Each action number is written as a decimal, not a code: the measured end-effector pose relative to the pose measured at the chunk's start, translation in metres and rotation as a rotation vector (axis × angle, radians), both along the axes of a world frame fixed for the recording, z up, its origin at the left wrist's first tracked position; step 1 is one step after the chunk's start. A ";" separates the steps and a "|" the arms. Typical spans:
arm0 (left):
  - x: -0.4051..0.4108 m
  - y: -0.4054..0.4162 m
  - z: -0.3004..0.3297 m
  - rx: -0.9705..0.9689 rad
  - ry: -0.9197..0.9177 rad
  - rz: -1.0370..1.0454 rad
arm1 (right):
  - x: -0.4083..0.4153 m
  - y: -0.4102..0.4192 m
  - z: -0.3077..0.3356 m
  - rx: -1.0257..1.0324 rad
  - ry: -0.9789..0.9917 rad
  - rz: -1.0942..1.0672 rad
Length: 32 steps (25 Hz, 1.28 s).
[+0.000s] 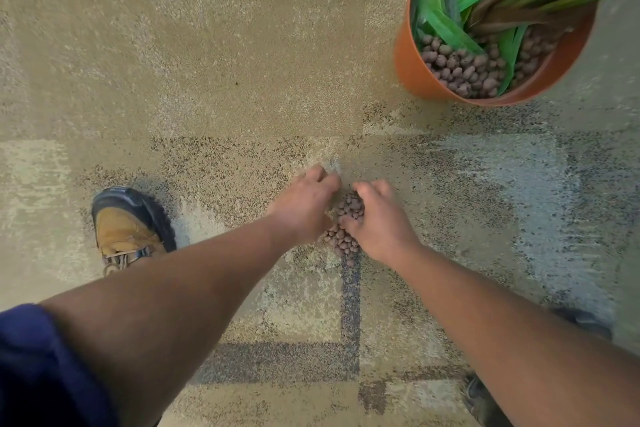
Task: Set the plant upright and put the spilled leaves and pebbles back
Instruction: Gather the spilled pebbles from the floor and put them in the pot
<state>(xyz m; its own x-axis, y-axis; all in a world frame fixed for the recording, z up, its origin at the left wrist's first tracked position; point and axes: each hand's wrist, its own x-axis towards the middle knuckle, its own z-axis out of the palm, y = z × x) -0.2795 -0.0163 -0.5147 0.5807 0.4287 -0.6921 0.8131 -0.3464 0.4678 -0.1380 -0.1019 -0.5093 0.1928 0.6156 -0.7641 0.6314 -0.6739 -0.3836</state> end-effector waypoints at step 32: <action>0.138 0.106 0.118 0.242 -0.682 0.495 | 0.132 0.071 0.106 0.765 -0.176 -0.557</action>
<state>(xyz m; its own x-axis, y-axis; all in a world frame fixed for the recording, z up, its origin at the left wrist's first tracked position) -0.1414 0.0897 -0.3969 0.5431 0.8312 -0.1190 0.4658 -0.1803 0.8663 -0.0060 -0.0304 -0.4038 0.6816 0.7207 -0.1263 0.3866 -0.5012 -0.7742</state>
